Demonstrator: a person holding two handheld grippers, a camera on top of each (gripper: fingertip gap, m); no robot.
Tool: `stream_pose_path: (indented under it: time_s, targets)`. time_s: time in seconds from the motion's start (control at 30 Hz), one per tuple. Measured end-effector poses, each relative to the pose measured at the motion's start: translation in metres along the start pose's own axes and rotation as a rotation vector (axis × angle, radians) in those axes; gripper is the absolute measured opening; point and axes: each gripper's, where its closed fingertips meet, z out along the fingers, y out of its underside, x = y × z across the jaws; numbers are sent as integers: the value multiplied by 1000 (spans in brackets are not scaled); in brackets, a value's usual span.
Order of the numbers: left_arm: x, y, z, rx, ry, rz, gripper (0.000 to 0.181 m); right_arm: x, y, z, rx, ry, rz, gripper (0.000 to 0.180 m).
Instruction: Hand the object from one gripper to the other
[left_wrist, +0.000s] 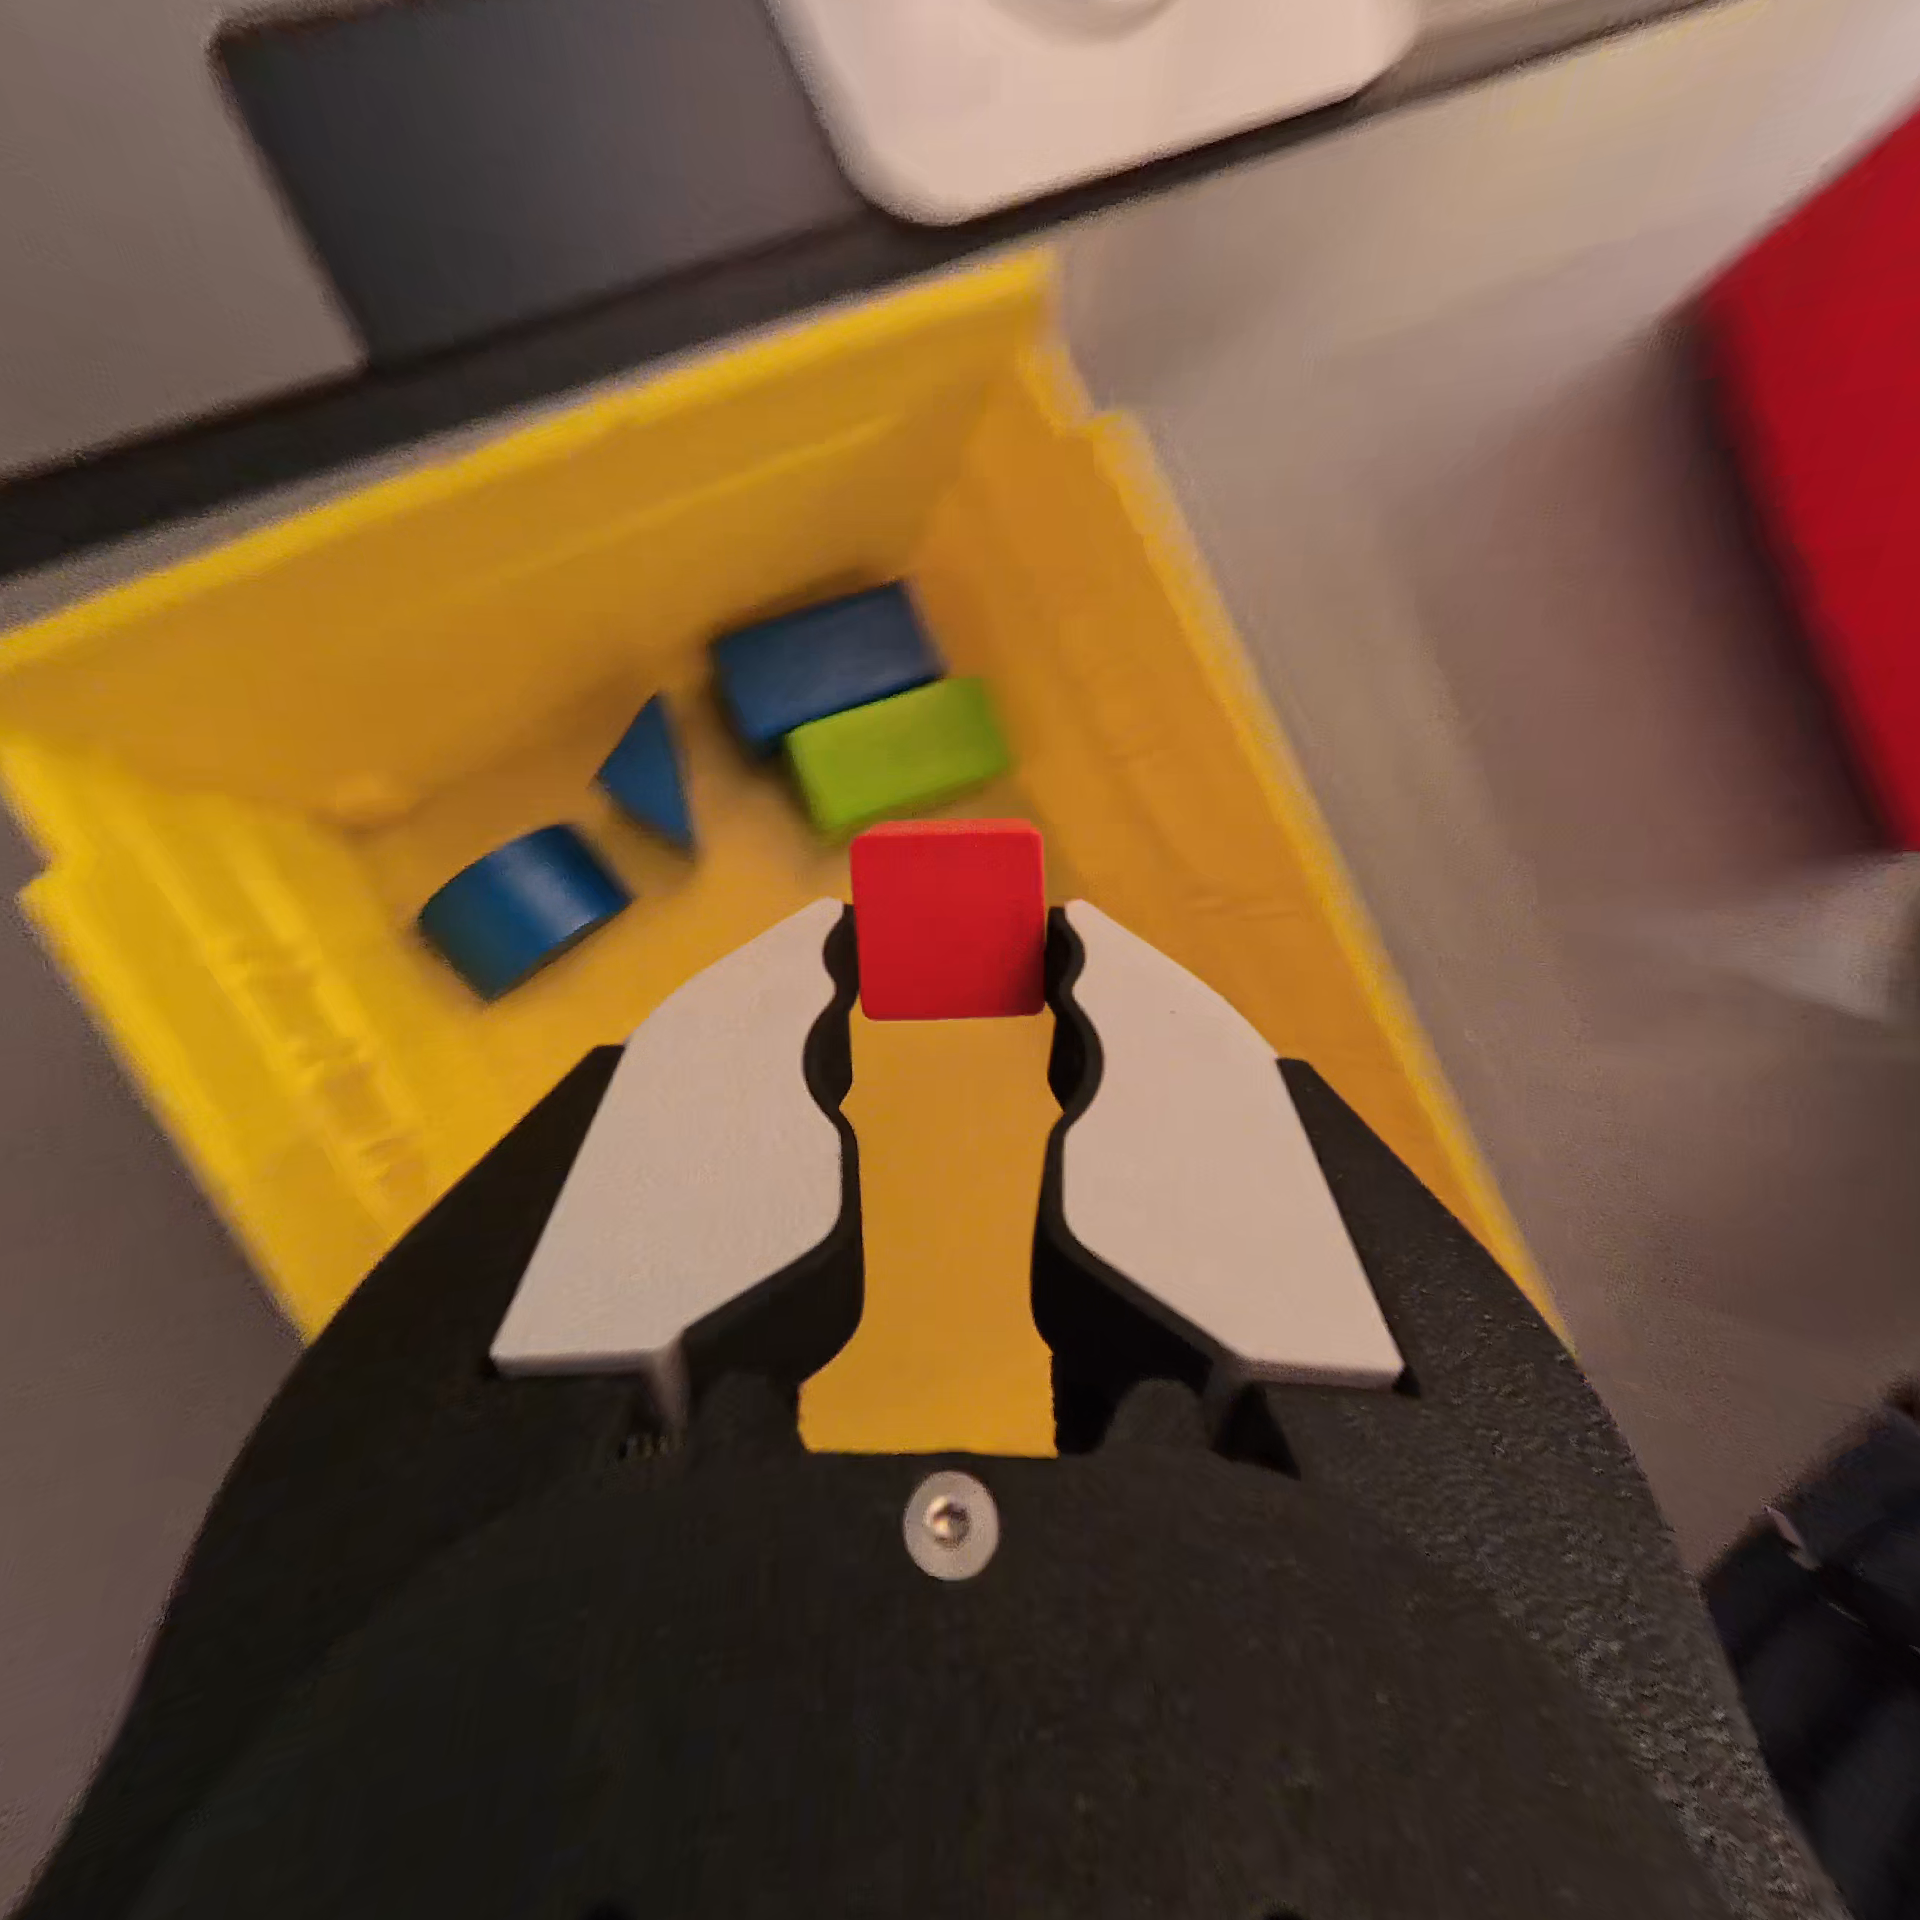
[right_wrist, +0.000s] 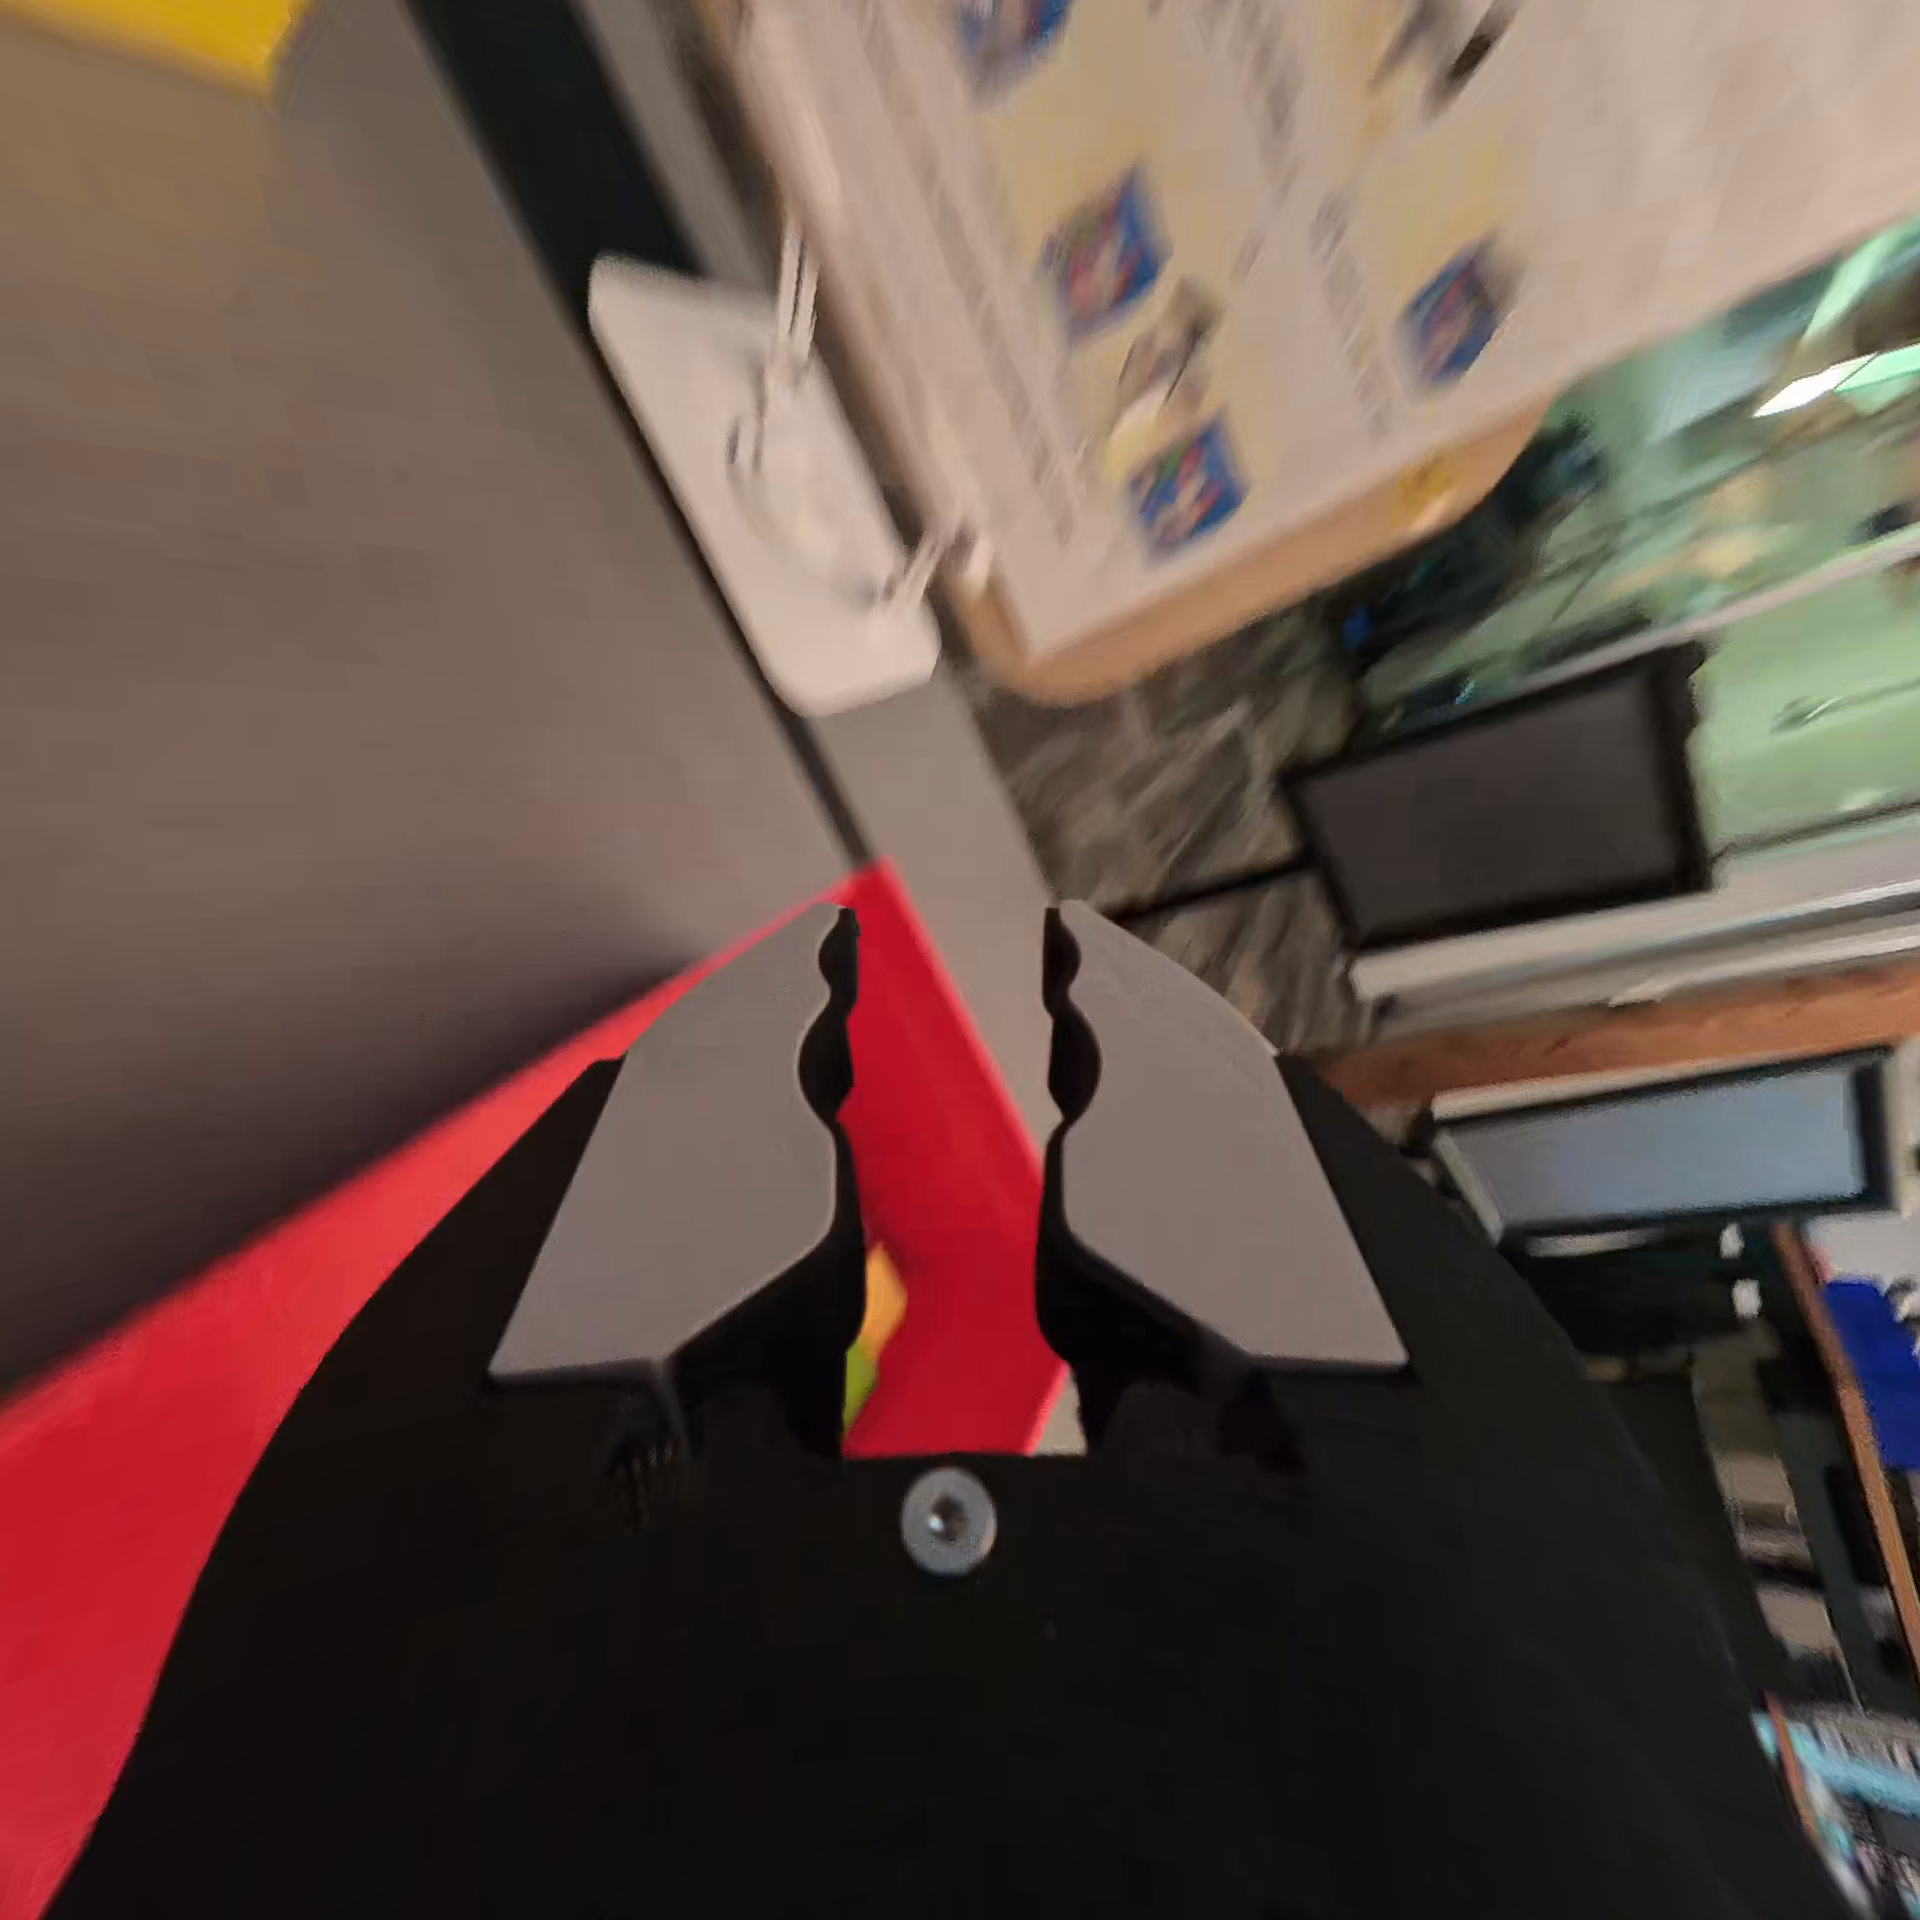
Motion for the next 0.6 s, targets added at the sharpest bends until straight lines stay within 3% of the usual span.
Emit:
stream_pose_path:
  time_s: [0.17, 0.37, 0.6]
  targets:
    - [121, -42, -54, 268, 475, 164, 34, -38, -111, -6, 425, 23, -27, 47]
    - [235, -54, -80, 365, 897, 234, 34, -91, -182, -27, 711, 26, -63, 47]
    - [279, -49, -67, 328, 983, 233, 34, -98, -196, -41, 814, 41, -26, 41]
